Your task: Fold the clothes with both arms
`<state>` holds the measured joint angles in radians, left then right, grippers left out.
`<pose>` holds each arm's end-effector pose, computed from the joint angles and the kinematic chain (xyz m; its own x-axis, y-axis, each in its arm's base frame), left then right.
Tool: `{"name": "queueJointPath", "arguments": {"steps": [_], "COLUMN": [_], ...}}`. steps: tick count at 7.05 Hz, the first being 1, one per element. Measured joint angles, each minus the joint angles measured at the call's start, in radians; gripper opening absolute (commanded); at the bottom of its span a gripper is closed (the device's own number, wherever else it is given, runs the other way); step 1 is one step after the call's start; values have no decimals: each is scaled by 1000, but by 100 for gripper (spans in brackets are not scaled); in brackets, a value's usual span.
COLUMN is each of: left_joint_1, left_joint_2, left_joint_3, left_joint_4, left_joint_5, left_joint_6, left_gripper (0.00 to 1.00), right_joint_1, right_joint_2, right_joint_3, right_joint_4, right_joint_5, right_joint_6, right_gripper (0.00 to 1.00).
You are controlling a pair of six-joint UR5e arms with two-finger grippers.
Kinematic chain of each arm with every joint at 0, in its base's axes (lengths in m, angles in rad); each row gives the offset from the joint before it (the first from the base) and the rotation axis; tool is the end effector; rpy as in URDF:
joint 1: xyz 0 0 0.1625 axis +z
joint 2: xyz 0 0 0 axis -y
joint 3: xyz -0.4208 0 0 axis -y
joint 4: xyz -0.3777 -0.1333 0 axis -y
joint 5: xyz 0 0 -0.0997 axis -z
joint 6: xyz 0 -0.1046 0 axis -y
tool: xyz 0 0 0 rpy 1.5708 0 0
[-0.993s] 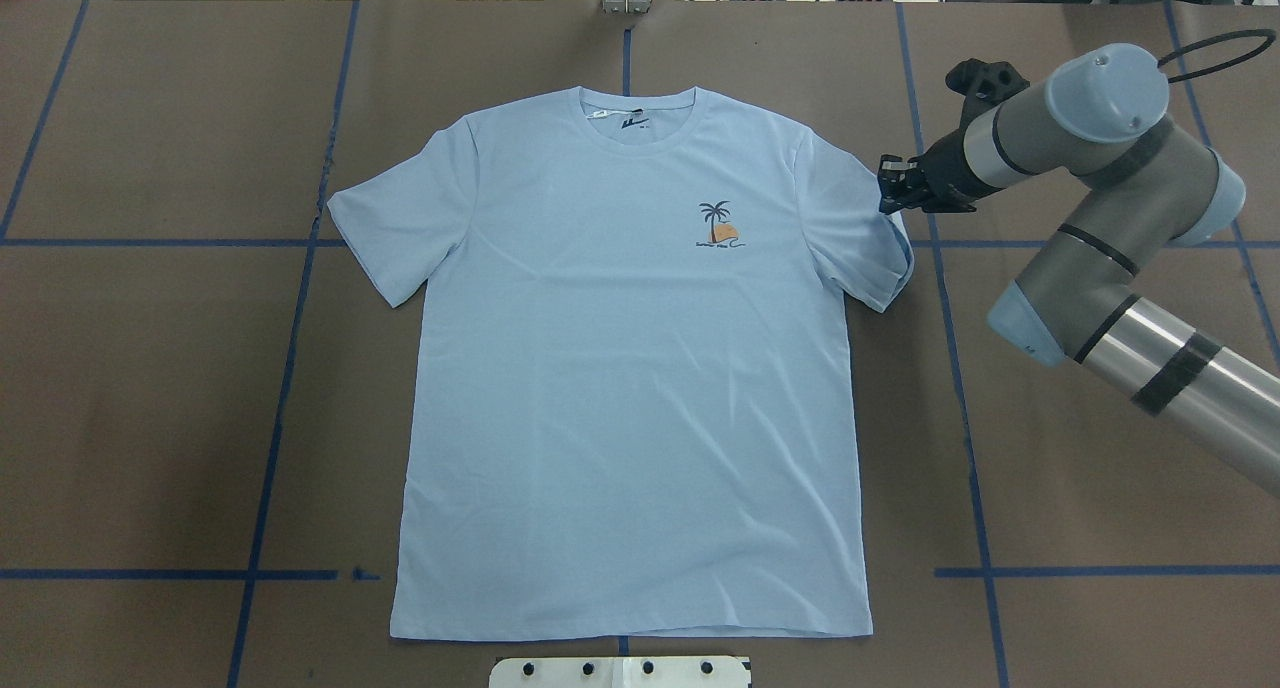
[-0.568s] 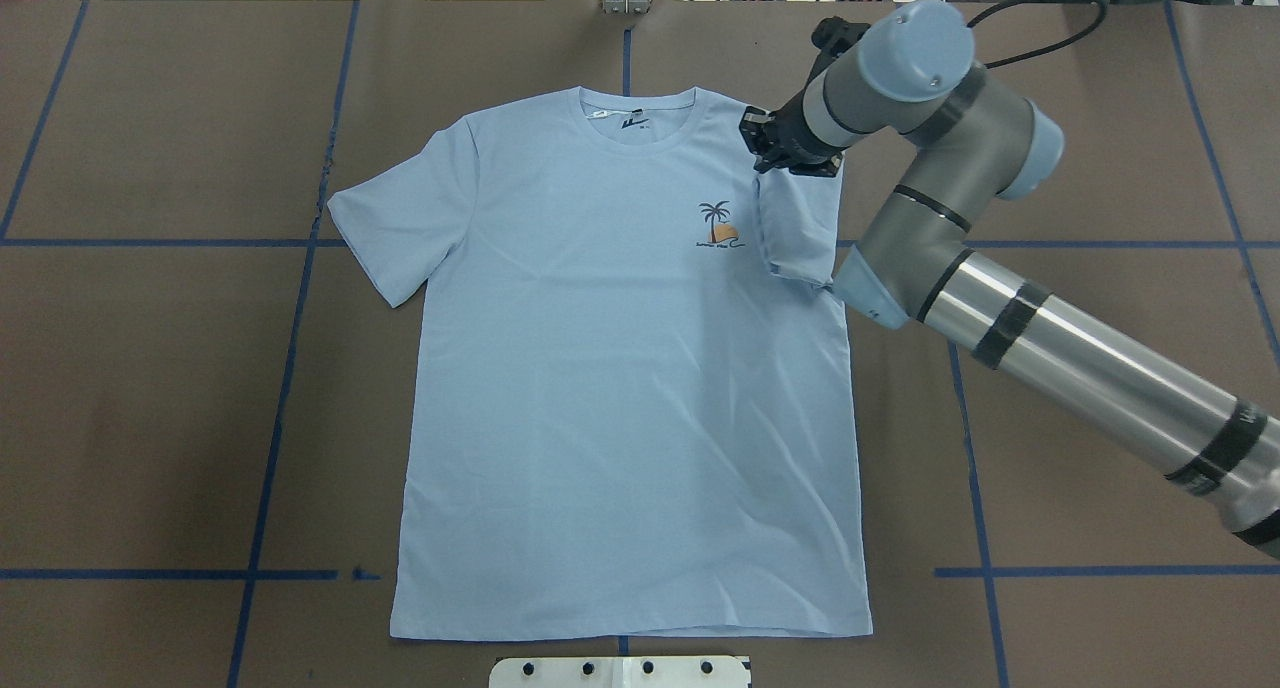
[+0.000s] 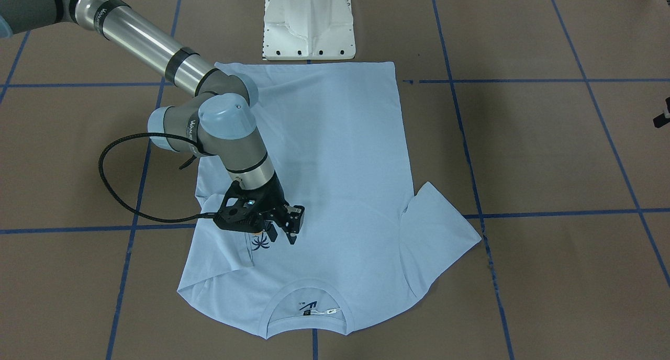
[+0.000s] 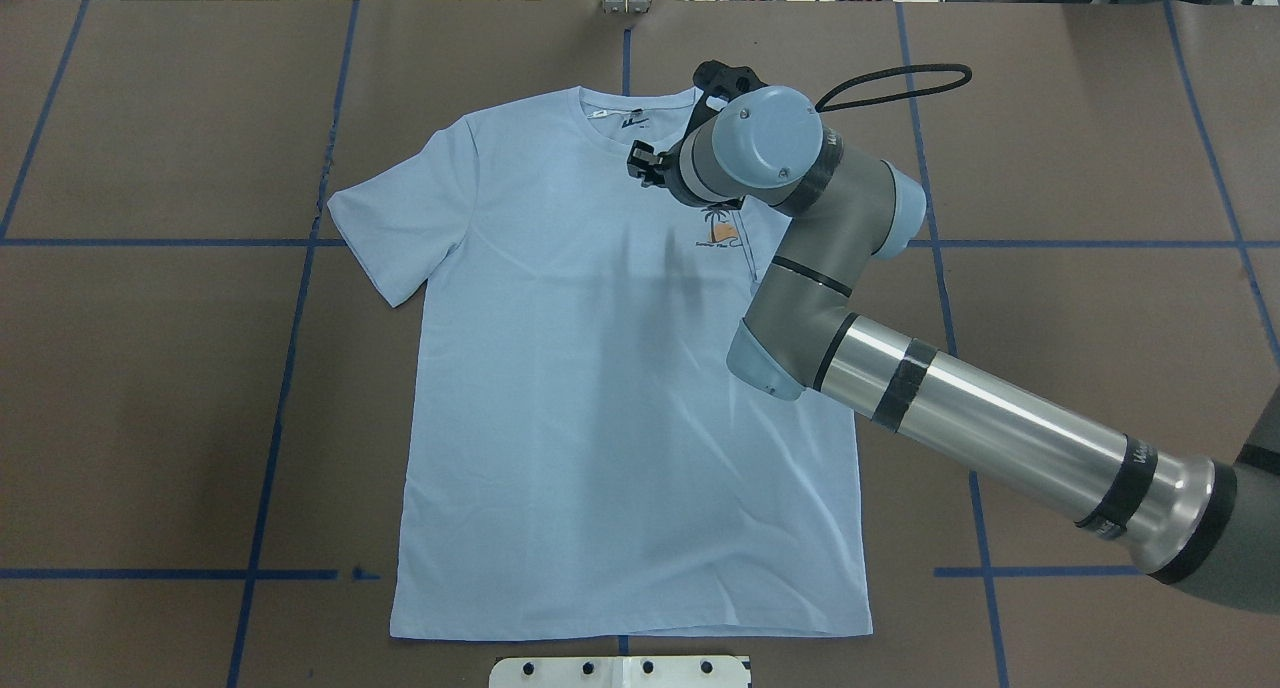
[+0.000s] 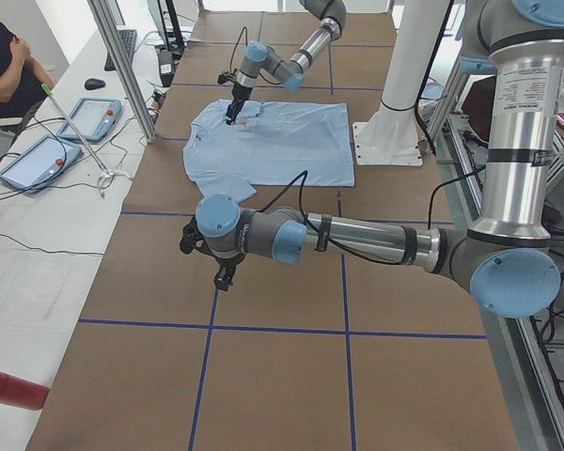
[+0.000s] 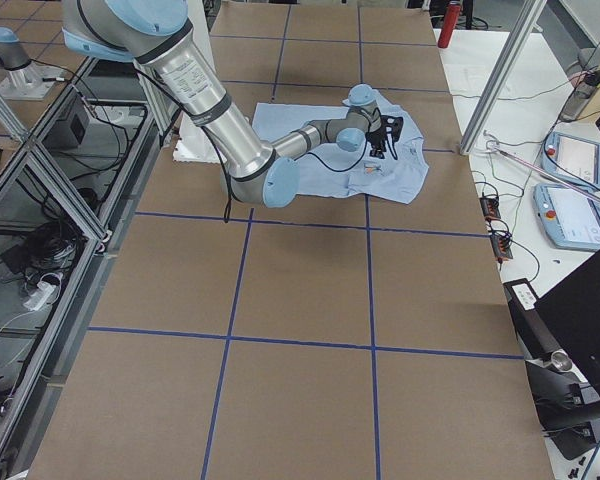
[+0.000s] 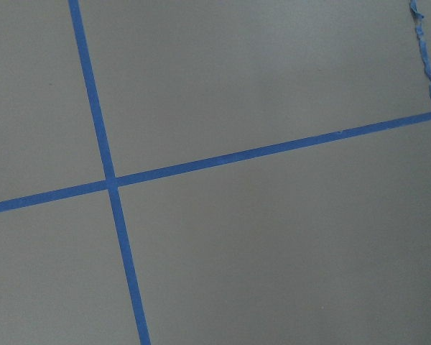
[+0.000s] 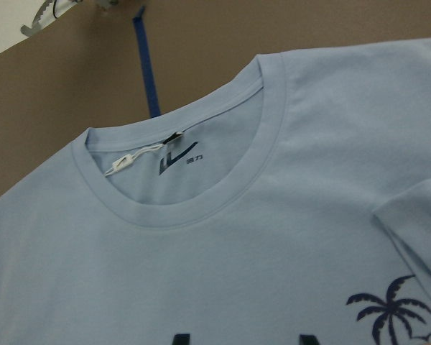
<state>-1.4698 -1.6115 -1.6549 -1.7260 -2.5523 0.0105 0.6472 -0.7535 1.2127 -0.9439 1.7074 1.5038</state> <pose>0.0047 -0.5059 0.5642 0.5287 0.2946 -0.7960 -0.1025 0.9531 0.2847 -0.5534 -0.5675 0.2431 0.4044 0.2225 0.8871 -0.4752 0.8799 -0.0041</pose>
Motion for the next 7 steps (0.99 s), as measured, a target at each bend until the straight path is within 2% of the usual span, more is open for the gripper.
{"name": "queueJointPath", "arguments": {"steps": [1, 3, 4, 5, 6, 7], "left_joint_1": [42, 180, 273, 373, 460, 515], "left_joint_2": [-39, -179, -259, -328, -384, -425], "left_joint_3": [20, 147, 225, 279, 322, 360], "left_joint_4": [-74, -270, -370, -441, -474, -486], "left_joint_5": [-11, -5, 59, 196, 325, 410], "left_joint_6": [-111, -438, -617, -791, -914, -971], "left_gripper": [100, 100, 98, 97, 93, 88], "right_joint_1": [-11, -7, 1, 9, 12, 13], "right_joint_2": [-30, -214, -320, -403, -460, -490], "right_joint_3": [77, 333, 453, 541, 600, 630], "right_joint_4": [-4, -7, -6, -6, -5, -5], "right_joint_5": [10, 58, 70, 78, 82, 83], "right_joint_6": [14, 24, 25, 25, 25, 26], "right_gripper": [100, 100, 100, 100, 100, 100]}}
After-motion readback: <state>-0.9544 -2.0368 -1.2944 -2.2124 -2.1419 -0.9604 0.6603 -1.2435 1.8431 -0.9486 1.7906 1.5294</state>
